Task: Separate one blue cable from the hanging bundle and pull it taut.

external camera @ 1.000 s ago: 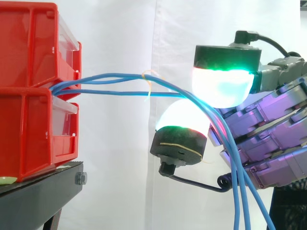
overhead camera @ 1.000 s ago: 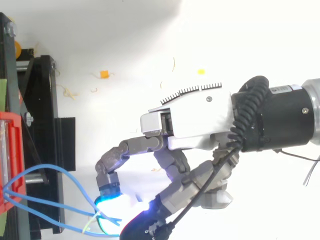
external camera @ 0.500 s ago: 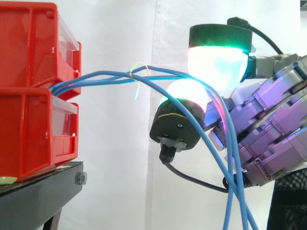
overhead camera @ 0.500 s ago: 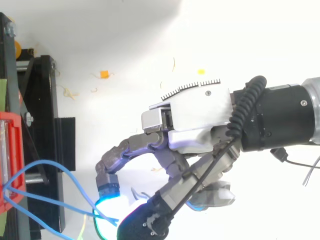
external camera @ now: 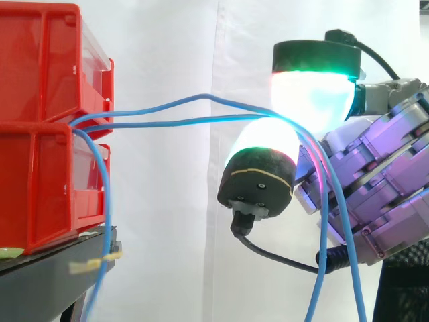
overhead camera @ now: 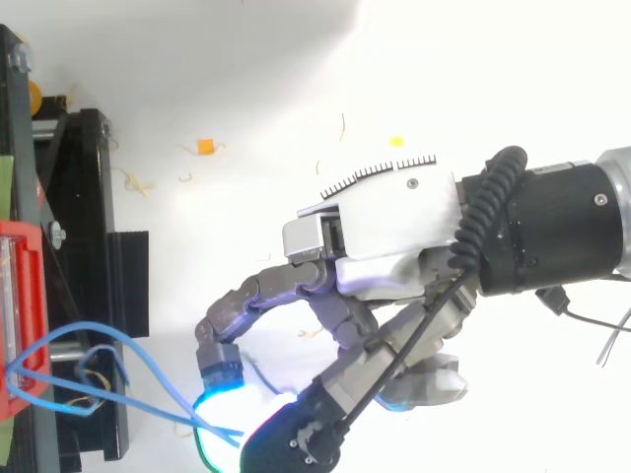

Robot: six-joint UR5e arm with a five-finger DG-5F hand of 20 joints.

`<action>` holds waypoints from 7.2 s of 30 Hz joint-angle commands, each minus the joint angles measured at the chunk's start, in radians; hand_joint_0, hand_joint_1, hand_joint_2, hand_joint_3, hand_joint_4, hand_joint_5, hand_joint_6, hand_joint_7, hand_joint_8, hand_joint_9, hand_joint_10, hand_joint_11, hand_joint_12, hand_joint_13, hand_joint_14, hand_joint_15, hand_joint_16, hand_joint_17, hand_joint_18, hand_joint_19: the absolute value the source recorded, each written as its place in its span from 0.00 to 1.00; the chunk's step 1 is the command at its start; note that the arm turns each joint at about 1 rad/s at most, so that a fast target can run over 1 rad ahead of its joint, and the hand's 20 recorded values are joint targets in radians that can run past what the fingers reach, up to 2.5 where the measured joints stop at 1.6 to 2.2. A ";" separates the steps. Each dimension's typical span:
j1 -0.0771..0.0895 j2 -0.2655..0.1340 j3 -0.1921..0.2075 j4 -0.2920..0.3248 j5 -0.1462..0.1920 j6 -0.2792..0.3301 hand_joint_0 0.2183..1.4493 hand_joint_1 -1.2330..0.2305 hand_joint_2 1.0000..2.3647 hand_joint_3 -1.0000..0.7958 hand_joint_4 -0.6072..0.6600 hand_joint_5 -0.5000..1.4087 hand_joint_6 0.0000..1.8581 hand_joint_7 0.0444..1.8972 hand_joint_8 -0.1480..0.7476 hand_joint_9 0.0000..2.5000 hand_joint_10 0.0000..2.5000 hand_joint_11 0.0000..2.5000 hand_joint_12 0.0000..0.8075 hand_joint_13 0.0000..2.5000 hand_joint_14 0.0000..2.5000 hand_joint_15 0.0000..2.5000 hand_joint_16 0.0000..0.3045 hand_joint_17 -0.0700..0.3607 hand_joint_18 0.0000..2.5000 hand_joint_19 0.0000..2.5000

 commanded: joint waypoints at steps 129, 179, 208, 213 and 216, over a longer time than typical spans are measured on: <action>0.001 0.000 -0.003 -0.050 0.015 -0.017 0.39 0.36 0.00 0.31 0.55 0.33 0.27 0.65 0.41 0.79 0.01 0.26 0.43 0.69 0.01 0.48 0.21 0.49 0.54 0.30; 0.026 0.000 -0.002 -0.047 0.200 -0.114 0.21 0.33 0.00 0.28 0.64 0.31 0.27 0.65 0.46 0.74 0.01 0.26 0.48 0.63 0.01 0.45 0.25 0.56 0.50 0.27; 0.047 0.000 -0.002 -0.049 0.217 -0.192 0.39 0.30 0.01 0.51 0.54 0.33 0.27 0.61 0.41 0.83 0.01 0.24 0.40 0.67 0.01 0.41 0.20 0.47 0.51 0.28; 0.058 0.002 0.003 -0.061 0.334 -0.698 0.39 0.31 0.01 0.49 0.58 0.32 0.27 0.55 0.40 0.80 0.01 0.23 0.39 0.66 0.01 0.40 0.18 0.45 0.51 0.28; 0.058 0.000 0.003 -0.058 0.375 -0.973 0.39 0.31 0.01 0.50 0.58 0.32 0.27 0.54 0.40 0.80 0.01 0.22 0.39 0.66 0.01 0.40 0.18 0.45 0.51 0.28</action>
